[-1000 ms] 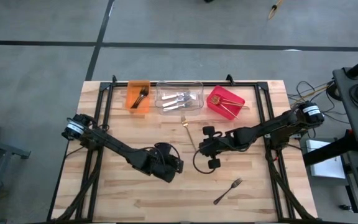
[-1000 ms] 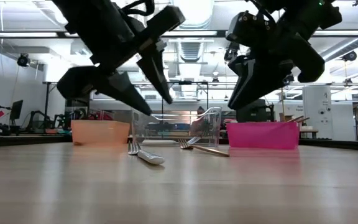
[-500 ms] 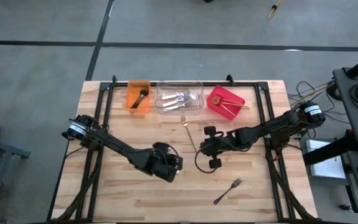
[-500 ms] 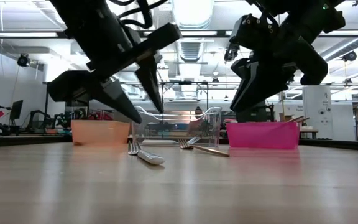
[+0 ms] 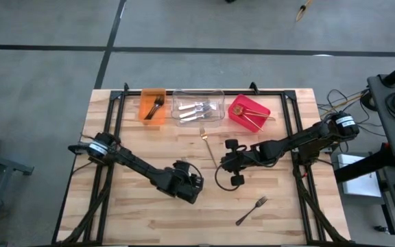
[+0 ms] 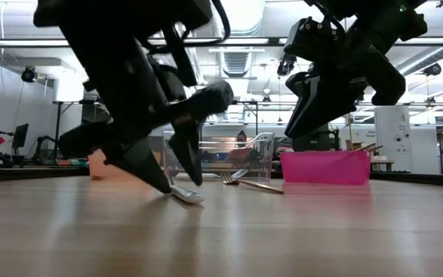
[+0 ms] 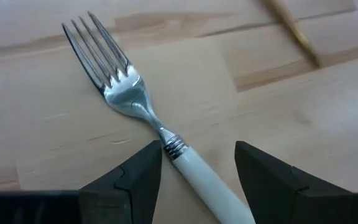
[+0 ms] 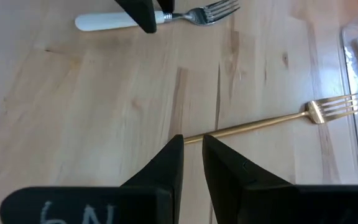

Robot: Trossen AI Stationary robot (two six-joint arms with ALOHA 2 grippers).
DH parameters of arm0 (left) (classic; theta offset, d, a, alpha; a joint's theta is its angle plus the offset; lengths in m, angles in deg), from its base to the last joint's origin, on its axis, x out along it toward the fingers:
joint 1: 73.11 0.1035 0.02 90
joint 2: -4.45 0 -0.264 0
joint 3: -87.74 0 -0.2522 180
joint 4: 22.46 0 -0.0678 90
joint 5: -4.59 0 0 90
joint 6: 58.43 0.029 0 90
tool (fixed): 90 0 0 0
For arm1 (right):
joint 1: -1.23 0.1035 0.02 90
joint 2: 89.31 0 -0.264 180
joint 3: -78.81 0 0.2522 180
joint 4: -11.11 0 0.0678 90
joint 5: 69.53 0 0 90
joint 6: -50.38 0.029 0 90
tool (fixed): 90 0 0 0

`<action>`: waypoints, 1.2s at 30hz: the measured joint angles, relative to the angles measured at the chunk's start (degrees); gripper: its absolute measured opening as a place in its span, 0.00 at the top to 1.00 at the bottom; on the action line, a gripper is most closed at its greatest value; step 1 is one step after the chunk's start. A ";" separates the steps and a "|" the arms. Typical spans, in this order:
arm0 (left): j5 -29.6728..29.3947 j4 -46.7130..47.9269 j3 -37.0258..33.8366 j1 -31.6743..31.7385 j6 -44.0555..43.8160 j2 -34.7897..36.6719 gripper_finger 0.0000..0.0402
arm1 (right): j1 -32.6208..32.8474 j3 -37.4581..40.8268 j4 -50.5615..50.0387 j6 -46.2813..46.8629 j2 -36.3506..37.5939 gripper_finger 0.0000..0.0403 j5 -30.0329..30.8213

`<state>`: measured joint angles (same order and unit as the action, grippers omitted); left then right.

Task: Sort silverware by color (type)
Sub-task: Put the white fork into the transparent bin

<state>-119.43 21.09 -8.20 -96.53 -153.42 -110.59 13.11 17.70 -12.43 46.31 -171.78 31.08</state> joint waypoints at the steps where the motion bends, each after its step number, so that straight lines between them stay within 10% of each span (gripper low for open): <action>1: -0.02 0.06 0.27 0.02 0.00 -0.68 0.54 | 0.00 0.00 0.02 0.00 0.00 0.87 0.00; 17: 5.55 5.37 1.28 0.14 5.82 -1.29 0.56 | 0.00 0.01 0.30 0.02 0.00 0.87 0.00; 36: 7.80 11.84 1.32 -0.04 8.70 -0.88 0.95 | 0.00 0.00 0.29 -0.56 0.00 0.87 -0.02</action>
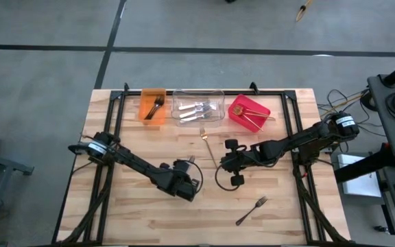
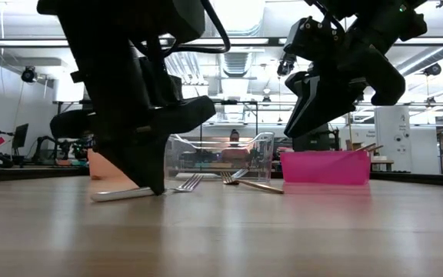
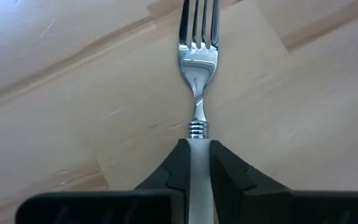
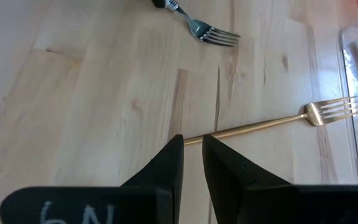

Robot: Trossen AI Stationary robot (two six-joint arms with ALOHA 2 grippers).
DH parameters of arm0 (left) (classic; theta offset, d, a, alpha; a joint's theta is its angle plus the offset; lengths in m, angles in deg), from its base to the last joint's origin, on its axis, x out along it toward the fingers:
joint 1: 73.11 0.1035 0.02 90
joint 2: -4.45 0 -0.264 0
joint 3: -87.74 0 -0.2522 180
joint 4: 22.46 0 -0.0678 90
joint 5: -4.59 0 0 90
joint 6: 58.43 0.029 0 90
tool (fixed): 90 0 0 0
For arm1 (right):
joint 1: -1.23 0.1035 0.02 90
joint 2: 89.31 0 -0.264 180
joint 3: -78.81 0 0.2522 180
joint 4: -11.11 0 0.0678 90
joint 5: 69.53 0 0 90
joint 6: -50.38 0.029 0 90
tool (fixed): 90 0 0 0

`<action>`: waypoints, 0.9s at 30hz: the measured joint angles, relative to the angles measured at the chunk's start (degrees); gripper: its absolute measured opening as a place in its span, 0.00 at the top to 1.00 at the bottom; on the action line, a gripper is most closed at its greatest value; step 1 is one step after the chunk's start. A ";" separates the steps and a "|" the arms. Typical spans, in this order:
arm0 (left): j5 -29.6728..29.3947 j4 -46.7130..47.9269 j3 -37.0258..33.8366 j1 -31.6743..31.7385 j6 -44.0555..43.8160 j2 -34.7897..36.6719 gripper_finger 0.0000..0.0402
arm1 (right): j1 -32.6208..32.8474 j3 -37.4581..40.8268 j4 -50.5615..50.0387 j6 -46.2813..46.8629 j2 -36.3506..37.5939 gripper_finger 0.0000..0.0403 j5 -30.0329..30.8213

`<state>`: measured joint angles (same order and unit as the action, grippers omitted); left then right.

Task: Sort silverware by color (type)
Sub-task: Put the white fork into the transparent bin

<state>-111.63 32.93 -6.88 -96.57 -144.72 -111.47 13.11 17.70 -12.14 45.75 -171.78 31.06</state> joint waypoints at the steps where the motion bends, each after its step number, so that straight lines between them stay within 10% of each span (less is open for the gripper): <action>1: 0.13 0.02 -0.02 0.00 0.77 0.23 0.95 | 0.00 0.02 0.00 -0.09 0.00 0.87 0.02; 27: 1.96 6.01 -0.22 2.27 33.79 20.96 1.00 | -0.16 0.02 0.88 -4.47 0.00 0.87 0.00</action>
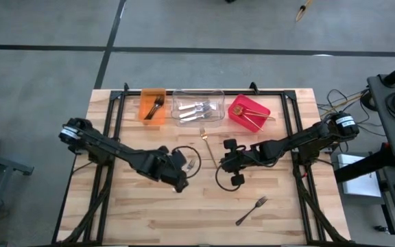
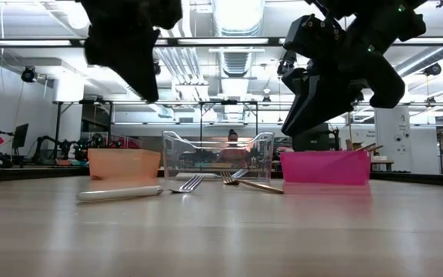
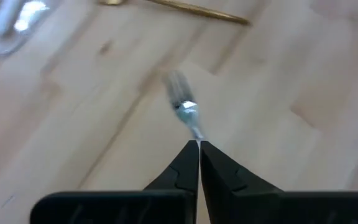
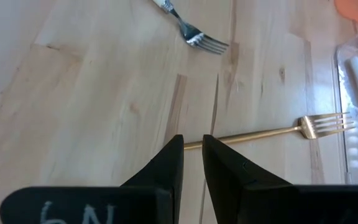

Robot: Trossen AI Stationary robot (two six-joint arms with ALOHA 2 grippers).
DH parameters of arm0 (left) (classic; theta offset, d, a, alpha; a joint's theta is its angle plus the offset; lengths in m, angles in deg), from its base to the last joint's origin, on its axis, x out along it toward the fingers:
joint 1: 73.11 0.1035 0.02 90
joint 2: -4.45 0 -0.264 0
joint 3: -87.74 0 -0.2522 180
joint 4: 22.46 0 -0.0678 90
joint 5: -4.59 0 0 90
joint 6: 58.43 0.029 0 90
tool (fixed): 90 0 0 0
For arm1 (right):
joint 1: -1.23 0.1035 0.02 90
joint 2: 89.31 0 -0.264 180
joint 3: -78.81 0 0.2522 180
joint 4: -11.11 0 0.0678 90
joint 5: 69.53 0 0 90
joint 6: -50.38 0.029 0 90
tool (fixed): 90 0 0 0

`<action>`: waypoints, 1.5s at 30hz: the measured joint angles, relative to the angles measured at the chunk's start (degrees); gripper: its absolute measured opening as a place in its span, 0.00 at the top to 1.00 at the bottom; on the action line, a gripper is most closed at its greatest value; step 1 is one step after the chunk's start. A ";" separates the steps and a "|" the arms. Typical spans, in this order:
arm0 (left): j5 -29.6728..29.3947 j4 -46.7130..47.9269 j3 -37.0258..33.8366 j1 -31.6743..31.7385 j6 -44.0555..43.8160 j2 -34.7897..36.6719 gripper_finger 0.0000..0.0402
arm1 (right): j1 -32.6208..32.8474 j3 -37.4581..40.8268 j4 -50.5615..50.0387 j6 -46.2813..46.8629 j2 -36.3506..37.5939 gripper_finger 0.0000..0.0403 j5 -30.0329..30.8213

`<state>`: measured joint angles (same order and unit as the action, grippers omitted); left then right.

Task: Sort silverware by color (type)
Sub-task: Put the white fork into the transparent bin

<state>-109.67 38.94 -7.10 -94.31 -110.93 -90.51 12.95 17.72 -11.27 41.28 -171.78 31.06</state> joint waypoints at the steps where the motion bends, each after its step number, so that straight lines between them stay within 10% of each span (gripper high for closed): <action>1: 1.44 -0.84 0.00 -0.30 2.69 0.02 1.00 | -0.01 0.00 0.24 0.01 0.00 0.87 0.02; 8: -0.93 -11.92 -2.61 -5.66 15.11 -1.80 1.00 | -0.01 0.95 3.26 -1.25 0.00 0.87 -0.02; 20: -8.21 -43.10 -21.45 -6.35 12.80 -2.14 1.00 | -0.01 2.10 6.86 -1.45 -0.02 0.87 -0.07; 28: -9.14 -44.85 -25.70 -6.37 4.84 -2.14 0.98 | -0.01 2.16 8.00 -2.10 -0.02 0.87 -0.09; 45: -11.86 -44.63 -25.06 -6.35 3.96 -5.94 0.48 | -0.01 2.16 8.11 -2.05 -0.02 0.87 -0.11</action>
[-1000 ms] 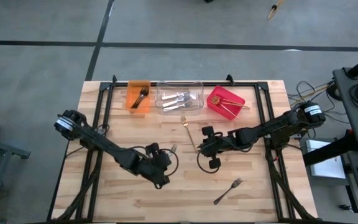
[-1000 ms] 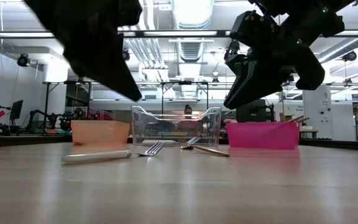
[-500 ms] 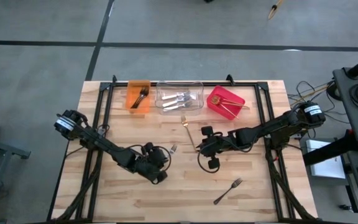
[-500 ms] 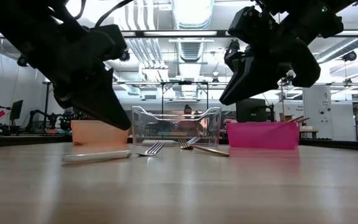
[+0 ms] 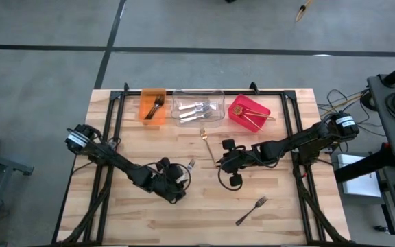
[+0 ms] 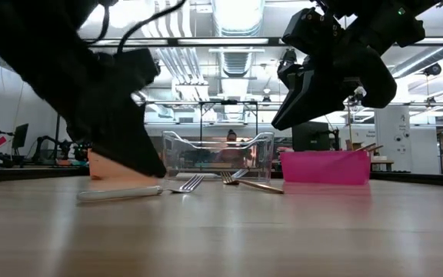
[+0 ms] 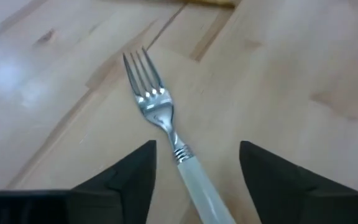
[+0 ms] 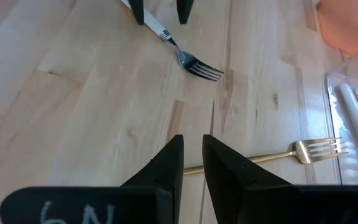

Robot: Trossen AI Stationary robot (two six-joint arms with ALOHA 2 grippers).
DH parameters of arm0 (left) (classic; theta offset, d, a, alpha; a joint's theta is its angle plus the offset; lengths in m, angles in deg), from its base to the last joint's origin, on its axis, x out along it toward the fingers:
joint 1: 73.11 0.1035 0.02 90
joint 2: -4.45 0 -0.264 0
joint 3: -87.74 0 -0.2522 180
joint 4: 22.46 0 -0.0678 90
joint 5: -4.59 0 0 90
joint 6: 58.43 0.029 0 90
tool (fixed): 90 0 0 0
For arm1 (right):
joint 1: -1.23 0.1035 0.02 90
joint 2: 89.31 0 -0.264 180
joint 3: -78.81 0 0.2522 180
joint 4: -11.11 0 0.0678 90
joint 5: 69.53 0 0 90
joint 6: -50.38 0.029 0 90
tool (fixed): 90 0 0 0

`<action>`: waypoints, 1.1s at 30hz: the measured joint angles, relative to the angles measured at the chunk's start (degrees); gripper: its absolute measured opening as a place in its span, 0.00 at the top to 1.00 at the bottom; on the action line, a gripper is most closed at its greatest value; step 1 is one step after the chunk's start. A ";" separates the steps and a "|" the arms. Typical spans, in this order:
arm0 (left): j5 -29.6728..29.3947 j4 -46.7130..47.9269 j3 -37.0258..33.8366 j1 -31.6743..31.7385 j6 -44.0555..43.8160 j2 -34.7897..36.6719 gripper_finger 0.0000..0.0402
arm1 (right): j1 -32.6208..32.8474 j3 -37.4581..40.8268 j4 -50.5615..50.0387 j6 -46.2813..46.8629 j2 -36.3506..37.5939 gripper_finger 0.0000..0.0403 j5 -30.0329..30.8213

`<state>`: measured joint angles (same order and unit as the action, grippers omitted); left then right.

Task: Sort silverware by color (type)
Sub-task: Put the white fork into the transparent bin

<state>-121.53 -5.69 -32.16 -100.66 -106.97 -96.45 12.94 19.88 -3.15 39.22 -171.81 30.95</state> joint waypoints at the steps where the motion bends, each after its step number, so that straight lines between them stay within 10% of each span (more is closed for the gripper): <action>1: 0.00 0.00 0.21 0.00 -0.08 -0.86 0.46 | -0.01 0.00 0.02 0.00 0.00 0.87 0.01; 14: -1.25 0.05 2.18 -0.07 -4.18 -6.72 0.50 | 0.00 0.00 0.46 0.00 0.00 0.87 0.00; 33: -2.05 0.88 2.07 0.07 -11.24 -7.35 0.94 | -0.01 0.00 0.65 0.00 0.00 0.87 0.00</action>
<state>-123.58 -4.80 -30.10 -100.60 -118.21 -103.80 12.93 19.88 -2.50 39.22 -171.81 30.95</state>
